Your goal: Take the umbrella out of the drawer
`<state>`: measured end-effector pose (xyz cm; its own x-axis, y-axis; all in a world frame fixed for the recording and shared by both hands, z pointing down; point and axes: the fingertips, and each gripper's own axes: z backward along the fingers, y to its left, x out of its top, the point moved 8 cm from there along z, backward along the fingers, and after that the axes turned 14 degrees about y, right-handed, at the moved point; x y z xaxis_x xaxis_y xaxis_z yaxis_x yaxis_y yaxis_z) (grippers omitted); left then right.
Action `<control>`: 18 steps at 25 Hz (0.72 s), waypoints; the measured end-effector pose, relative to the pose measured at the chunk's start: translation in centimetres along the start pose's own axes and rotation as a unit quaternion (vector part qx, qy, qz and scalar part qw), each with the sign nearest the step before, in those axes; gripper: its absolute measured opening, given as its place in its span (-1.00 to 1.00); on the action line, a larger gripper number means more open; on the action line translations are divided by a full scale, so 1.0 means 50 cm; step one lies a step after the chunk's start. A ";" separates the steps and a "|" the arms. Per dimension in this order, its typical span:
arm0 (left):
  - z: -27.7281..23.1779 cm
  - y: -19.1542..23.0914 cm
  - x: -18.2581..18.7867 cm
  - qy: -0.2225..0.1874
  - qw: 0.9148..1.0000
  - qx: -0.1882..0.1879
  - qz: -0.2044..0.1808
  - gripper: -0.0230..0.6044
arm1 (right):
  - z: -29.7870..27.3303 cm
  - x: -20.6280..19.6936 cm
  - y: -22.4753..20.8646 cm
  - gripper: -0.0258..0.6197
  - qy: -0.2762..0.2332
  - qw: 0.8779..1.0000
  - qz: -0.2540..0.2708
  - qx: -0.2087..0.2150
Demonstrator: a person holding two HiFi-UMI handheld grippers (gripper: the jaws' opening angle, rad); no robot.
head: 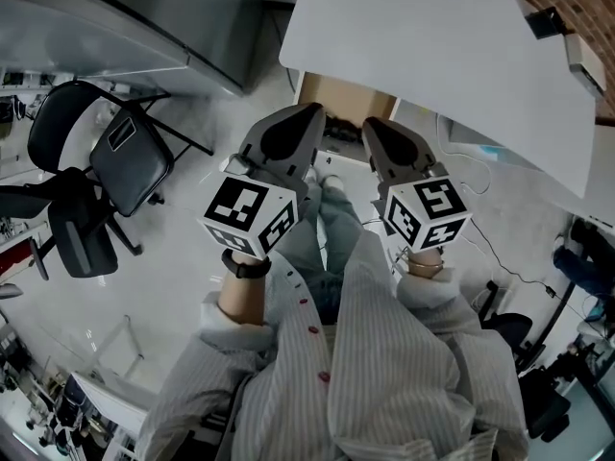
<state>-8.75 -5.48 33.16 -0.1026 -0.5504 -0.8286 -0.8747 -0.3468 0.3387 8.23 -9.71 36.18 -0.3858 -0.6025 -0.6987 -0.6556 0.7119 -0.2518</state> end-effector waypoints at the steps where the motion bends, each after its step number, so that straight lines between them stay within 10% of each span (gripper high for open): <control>1: -0.005 0.005 -0.007 0.002 1.000 0.001 0.004 -0.90 | -0.005 -0.004 -0.004 -0.81 0.003 1.000 -0.001 0.000; 18: -0.132 0.061 -0.220 0.042 0.997 0.024 0.067 -0.90 | -0.125 -0.140 -0.097 -0.81 0.052 0.998 -0.027 -0.010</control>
<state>-7.17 -5.50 46.23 -0.1822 -0.6514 -0.7366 -0.8775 -0.2302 0.4207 10.07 -11.20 46.48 -0.4143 -0.6750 -0.6106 -0.6893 0.6707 -0.2738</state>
